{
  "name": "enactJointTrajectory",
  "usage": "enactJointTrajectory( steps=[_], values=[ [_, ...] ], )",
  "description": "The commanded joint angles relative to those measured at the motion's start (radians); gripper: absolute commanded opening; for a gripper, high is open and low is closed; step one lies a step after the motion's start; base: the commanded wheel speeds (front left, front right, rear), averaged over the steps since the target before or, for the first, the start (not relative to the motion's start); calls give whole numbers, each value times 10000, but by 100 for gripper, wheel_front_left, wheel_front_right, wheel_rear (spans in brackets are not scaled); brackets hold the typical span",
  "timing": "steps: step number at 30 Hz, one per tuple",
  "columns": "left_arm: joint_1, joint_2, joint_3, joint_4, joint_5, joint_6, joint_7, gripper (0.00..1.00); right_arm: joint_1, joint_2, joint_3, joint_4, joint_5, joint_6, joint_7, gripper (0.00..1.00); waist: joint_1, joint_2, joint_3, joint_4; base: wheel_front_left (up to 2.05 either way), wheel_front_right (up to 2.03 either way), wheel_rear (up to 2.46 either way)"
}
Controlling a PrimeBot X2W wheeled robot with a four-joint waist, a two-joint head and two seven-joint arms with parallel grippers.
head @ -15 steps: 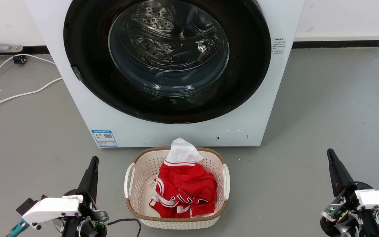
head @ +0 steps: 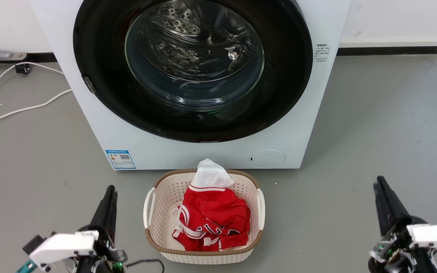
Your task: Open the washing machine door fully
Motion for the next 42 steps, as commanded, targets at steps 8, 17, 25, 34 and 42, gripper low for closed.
enactJointTrajectory(
  steps=[8, 17, 25, 34, 42],
  values=[
    [-86, 4, -410, -139, 265, -3, -375, 100, 89, 6, 187, -301, -185, 0, -371, 100, 0, 0, 6, 5, 0, 0, 0],
    [-141, 5, -560, -493, 1261, -7, -799, 100, 209, 14, 193, -714, -1045, 0, -788, 100, 0, 0, 0, 24, 0, 0, 0],
    [-124, 5, -527, -917, 2710, -10, -1141, 100, 276, 22, 299, -1197, -2817, 0, -1123, 100, 0, 0, 1, 27, 0, 0, 0],
    [-141, 5, -683, -1255, 4568, 49, -1488, 100, 359, 31, 413, -1678, -5460, 0, -1470, 100, 0, 0, 12, 49, 0, 0, 0],
    [-179, 5, -955, -1435, 6326, 205, -1776, 100, 458, 38, 595, -1922, -7846, 0, -1749, 100, 0, 0, 32, 64, 0, 0, 0]
  ],
)
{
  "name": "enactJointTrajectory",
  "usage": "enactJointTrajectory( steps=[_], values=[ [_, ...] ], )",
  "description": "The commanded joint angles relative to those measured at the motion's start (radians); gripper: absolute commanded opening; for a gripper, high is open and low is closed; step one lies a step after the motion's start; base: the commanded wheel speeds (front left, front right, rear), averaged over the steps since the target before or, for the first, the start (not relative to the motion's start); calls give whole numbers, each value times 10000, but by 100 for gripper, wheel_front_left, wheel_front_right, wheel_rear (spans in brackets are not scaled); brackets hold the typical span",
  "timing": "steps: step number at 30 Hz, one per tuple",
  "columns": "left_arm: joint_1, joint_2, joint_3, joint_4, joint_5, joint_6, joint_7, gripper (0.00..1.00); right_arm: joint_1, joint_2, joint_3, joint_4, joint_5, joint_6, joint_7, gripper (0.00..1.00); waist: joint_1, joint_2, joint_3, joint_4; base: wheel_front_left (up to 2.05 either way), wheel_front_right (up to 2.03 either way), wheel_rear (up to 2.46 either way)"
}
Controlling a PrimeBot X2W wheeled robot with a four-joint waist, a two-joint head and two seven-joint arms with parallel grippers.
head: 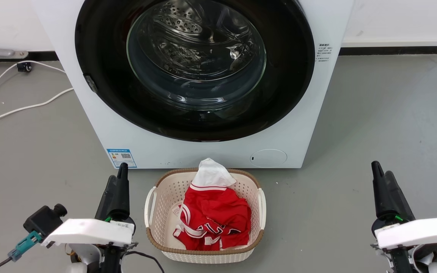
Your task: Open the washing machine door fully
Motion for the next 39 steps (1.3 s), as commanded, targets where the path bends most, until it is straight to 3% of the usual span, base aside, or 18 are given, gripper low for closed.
enactJointTrajectory(
  steps=[1, 16, 39],
  values=[
    [-264, 30, -42, -187, 405, 48, -98, 100, -41, 1, 54, -209, -518, 1, -99, 100, 0, 0, 3, 1, 0, 0, 0],
    [-252, 30, -405, -466, 3022, 287, -569, 100, 108, 14, 211, -487, -3381, 1, -537, 100, 0, 0, 27, 37, 0, 0, 0],
    [-305, 29, -671, -310, 5867, 545, -1176, 100, 353, 32, 166, -952, -6033, 1, -710, 100, 0, 0, 90, -7, 0, 0, 0]
  ],
)
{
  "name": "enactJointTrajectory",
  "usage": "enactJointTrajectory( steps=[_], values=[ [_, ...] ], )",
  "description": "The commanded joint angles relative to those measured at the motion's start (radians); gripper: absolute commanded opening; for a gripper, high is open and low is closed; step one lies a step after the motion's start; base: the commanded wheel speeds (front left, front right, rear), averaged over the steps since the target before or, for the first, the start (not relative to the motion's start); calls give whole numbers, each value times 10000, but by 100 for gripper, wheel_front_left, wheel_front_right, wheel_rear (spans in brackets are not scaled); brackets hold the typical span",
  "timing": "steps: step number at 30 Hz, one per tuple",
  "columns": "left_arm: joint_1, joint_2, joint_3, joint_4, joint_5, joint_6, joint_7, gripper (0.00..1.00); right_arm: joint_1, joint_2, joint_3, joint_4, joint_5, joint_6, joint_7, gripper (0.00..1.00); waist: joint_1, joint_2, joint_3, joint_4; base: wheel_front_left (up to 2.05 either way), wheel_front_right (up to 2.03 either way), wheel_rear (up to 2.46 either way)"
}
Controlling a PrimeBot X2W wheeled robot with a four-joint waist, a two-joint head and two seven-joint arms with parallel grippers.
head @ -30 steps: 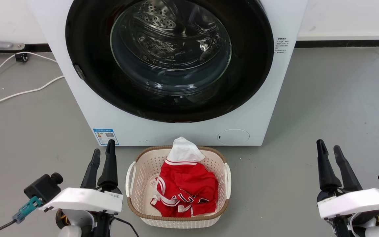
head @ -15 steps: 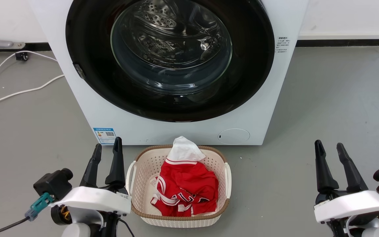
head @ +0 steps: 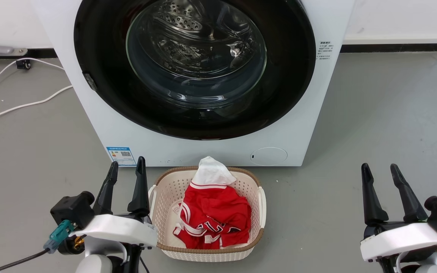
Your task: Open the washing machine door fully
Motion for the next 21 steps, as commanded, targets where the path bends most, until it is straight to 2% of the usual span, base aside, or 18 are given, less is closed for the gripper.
enactJointTrajectory(
  steps=[1, 21],
  values=[
    [-154, 23, -2, -46, 279, 56, -92, 100, 3, 22, -11, -136, -284, -1, -73, 100, -1, -1, 0, -6, 0, 0, 0],
    [-137, 22, -206, -30, 2091, 252, -500, 100, 211, 34, -149, -293, -1982, -2, -126, 100, -1, -1, -18, -7, 0, 0, 0]
  ],
)
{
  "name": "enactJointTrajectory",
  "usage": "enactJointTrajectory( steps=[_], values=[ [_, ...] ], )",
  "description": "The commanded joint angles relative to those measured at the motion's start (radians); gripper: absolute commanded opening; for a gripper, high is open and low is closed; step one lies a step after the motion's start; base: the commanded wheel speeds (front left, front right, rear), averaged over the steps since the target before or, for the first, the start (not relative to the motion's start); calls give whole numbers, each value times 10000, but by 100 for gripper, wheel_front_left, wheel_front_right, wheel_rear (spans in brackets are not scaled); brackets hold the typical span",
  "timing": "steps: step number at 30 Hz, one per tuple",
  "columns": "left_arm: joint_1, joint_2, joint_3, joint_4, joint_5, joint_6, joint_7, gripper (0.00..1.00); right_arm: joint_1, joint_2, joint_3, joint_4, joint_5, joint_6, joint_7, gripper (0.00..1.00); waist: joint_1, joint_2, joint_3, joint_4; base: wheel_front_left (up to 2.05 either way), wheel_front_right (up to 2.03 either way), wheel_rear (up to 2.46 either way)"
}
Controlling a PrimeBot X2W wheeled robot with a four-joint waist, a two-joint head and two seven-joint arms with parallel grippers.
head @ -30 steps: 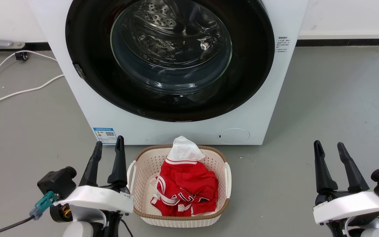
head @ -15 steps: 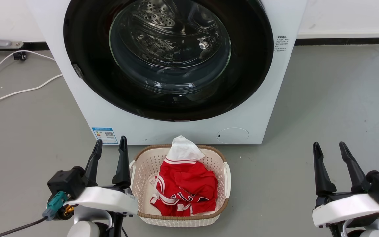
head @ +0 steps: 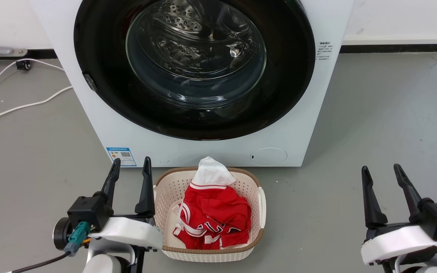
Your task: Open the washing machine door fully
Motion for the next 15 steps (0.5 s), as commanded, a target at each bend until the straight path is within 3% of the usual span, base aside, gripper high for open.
enactJointTrajectory(
  steps=[1, 15],
  values=[
    [-122, 20, -33, -73, 189, 19, -78, 100, 70, 27, -11, -111, -162, -2, -77, 100, 0, -1, 3, -1, 0, 0, 0],
    [-125, 17, -135, -77, 1232, 153, -347, 100, 134, 38, 4, -146, -988, -3, -144, 100, 0, -1, -3, 5, 0, 0, 0]
  ],
)
